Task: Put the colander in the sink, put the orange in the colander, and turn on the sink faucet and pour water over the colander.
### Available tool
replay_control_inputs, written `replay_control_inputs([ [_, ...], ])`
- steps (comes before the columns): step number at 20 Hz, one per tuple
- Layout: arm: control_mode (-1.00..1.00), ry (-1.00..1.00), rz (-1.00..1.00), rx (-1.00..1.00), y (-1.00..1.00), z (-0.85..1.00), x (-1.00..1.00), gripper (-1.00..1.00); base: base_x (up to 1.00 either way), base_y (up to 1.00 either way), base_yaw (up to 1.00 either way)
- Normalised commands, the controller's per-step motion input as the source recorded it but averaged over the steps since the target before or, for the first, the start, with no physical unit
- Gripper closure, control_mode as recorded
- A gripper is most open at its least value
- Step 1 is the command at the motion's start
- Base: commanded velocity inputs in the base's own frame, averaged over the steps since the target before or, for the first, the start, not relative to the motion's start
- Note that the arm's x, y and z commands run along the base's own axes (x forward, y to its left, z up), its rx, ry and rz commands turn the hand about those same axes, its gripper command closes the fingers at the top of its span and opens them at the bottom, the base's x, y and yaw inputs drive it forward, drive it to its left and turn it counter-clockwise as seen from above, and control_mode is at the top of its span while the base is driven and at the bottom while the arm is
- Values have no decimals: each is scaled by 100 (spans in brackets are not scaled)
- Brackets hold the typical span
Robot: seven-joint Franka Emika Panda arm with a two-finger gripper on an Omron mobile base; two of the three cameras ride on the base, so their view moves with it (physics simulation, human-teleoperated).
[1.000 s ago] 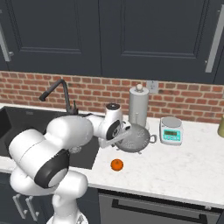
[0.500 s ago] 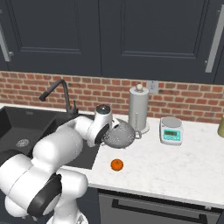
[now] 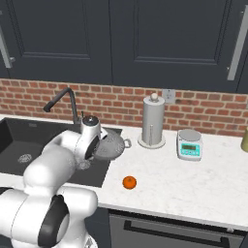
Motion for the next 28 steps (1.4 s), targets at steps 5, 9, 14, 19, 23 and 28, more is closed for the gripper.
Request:
replay_control_inputs([
  [5, -100, 0, 13, 0, 84, 0, 0, 100, 0, 0, 0],
  [9, -100, 0, 13, 0, 57, 0, 1, 100, 0, 0, 0],
  [14, -100, 4, 11, 0, 41, -11, 12, 100, 0, 0, 0],
  [19, -100, 3, 10, 0, 42, -25, 17, 100, 0, 0, 0],
  [23, -100, 0, 8, 0, 42, -36, 6, 100, 0, 0, 0],
  [28, -100, 1, 4, 0, 29, -47, 9, 100, 0, 0, 0],
])
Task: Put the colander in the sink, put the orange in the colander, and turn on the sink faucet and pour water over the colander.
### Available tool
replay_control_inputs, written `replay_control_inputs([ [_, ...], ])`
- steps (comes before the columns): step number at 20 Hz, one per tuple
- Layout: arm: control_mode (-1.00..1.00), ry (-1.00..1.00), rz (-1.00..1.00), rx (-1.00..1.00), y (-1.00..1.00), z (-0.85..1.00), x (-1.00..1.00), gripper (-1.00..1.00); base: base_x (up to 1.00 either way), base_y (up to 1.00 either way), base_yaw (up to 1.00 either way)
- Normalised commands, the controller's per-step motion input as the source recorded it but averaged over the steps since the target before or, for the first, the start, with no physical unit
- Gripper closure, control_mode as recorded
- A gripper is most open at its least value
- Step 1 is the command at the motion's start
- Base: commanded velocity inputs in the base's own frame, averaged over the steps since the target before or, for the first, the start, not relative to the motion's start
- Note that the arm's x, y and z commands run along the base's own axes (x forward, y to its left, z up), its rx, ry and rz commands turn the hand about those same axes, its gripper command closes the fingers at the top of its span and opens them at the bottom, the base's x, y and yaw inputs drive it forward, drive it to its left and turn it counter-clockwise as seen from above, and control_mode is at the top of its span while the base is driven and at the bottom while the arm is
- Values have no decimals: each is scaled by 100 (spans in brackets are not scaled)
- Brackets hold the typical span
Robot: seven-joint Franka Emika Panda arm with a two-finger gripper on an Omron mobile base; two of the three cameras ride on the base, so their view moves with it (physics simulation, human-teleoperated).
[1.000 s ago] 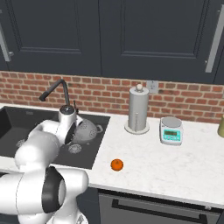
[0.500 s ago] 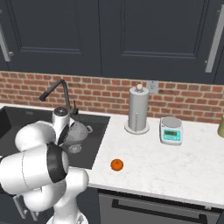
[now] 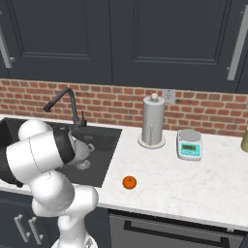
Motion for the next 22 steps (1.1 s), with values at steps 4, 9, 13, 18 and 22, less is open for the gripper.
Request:
replay_control_inputs([
  [4, -100, 0, 0, 0, 6, -49, 10, 100, 0, 0, 0],
  [9, -100, 0, 0, 0, 0, -45, 18, 100, 0, 0, 0],
  [13, -100, 0, 0, 0, 1, -39, 25, 100, 0, 0, 0],
  [18, -100, 0, 0, 0, 2, -36, 27, 100, 0, 0, 0],
  [22, -100, 0, 0, 0, 0, -30, 4, 100, 0, 0, 0],
])
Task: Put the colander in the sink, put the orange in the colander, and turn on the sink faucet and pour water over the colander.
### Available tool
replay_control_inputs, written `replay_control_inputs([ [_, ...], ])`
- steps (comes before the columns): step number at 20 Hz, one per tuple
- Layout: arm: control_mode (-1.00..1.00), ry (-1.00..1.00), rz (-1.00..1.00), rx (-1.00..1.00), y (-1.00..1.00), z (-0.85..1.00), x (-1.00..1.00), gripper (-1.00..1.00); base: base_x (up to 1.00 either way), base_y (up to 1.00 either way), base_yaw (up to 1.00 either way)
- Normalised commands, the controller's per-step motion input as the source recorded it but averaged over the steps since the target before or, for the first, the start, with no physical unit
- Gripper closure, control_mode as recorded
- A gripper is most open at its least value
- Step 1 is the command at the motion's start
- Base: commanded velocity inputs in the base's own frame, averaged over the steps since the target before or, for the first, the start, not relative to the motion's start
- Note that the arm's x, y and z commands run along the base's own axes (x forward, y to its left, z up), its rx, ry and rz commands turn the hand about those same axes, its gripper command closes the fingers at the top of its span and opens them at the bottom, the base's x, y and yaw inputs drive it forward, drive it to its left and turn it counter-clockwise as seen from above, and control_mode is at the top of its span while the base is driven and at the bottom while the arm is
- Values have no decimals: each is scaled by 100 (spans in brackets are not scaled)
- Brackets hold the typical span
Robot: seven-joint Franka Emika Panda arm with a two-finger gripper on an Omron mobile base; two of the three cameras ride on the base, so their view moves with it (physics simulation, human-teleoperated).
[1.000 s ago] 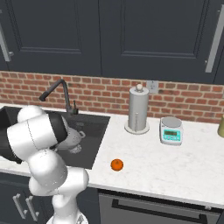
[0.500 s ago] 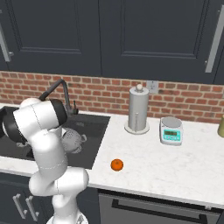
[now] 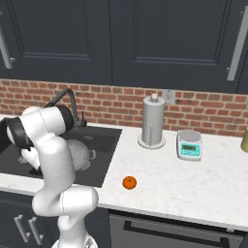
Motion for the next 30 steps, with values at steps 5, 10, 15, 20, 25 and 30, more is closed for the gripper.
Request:
replay_control_inputs([
  [5, -100, 2, 0, 0, 0, -9, 0, -100, 0, 0, 0],
  [10, -100, 0, 0, 0, -8, 0, -3, -100, 0, 0, 0],
  [15, -100, 0, 0, 0, -13, 9, -13, -100, 0, 0, 0],
  [20, -100, 0, 0, 1, -16, 34, -7, -100, 0, 0, 0],
  [25, -100, 0, 0, 2, -21, 53, -5, -100, 0, 0, 0],
  [30, -100, -1, 0, 5, -37, 60, -23, -100, 0, 0, 0],
])
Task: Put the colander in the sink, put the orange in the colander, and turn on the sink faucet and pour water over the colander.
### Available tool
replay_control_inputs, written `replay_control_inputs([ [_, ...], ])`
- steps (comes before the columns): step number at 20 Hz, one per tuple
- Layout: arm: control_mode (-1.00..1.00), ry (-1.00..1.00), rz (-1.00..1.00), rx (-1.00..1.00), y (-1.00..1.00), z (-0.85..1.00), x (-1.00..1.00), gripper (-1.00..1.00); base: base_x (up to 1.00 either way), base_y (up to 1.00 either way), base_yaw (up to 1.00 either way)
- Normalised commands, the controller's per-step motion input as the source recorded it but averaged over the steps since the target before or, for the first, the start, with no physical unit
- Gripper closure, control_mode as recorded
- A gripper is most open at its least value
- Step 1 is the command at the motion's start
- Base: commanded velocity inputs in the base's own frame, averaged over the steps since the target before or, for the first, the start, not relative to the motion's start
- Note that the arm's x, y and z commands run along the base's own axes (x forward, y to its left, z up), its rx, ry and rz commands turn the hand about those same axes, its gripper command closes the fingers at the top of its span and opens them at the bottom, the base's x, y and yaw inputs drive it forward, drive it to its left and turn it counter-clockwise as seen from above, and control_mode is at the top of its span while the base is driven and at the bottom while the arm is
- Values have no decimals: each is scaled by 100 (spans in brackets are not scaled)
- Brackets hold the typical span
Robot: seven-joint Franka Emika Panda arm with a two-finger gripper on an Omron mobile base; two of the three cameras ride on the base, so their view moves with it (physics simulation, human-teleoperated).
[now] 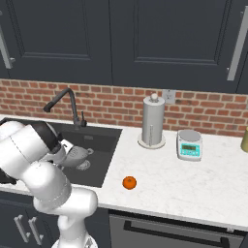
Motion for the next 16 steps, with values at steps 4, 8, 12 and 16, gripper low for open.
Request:
replay_control_inputs([
  [4, -100, -3, 1, 7, -51, 61, -38, -100, 0, 0, 0],
  [8, -100, -3, 2, 10, -54, 73, -41, -100, 0, 0, 0],
  [12, -100, 0, 3, 13, -62, 86, -24, -100, 0, 0, 0],
  [16, -100, 2, 0, 17, -72, 100, 25, -100, 0, 0, 0],
])
